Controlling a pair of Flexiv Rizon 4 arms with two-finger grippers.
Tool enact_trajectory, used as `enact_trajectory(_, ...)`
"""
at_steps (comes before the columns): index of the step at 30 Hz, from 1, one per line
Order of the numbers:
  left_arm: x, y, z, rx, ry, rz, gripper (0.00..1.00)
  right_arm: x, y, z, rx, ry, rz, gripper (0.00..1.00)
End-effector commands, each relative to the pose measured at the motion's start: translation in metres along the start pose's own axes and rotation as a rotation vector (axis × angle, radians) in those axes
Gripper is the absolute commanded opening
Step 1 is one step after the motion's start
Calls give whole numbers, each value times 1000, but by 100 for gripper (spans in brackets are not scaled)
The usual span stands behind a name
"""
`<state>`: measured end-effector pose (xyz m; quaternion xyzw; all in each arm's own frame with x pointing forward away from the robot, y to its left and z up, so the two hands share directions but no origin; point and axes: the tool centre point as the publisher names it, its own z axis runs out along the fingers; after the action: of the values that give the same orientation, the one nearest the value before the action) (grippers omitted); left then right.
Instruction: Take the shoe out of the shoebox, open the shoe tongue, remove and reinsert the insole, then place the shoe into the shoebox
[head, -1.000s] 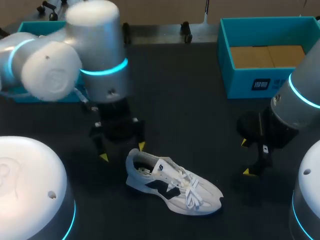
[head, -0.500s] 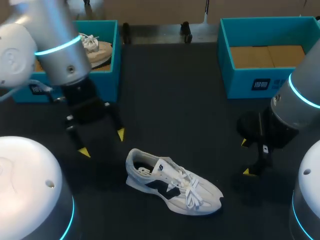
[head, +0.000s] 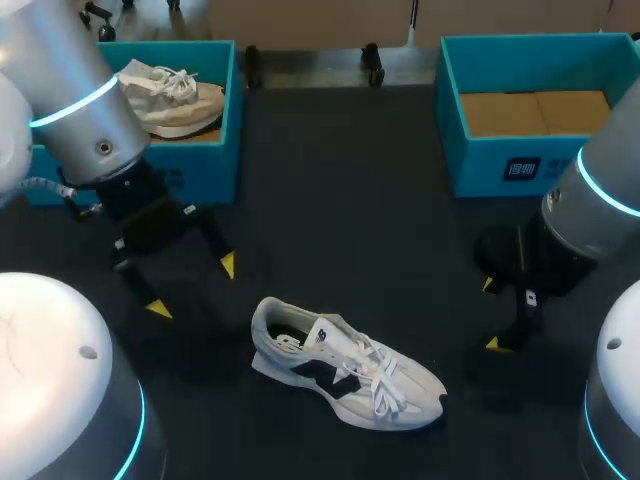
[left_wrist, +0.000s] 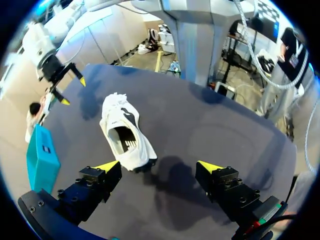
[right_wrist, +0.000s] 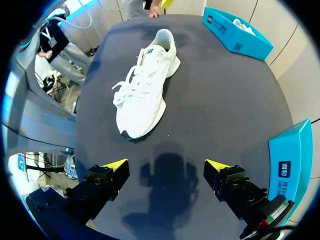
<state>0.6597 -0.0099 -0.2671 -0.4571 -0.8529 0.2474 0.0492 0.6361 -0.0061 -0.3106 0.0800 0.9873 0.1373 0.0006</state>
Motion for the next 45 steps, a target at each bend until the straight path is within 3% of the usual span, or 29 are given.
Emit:
enact_trajectory(1,15,22,-2,135,-99,-118,100,1,0,1,0,-2,-1,100)
enact_trajectory(11,41,65,-3,320,-184,-235,100,1,0,1,0,-2,-1,100)
enact_trajectory(21,59,81,7,438,-319,-373,100,1,0,1,0,-2,-1,100)
enact_trajectory(27,69,95,13,587,-408,-455,100,1,0,1,0,-2,-1,100)
enact_trajectory(42,67,100,16,590,-389,-444,100,1,0,1,0,-2,-1,100)
enact_trajectory(45,66,117,18,669,-397,-459,100,1,0,1,0,-2,-1,100)
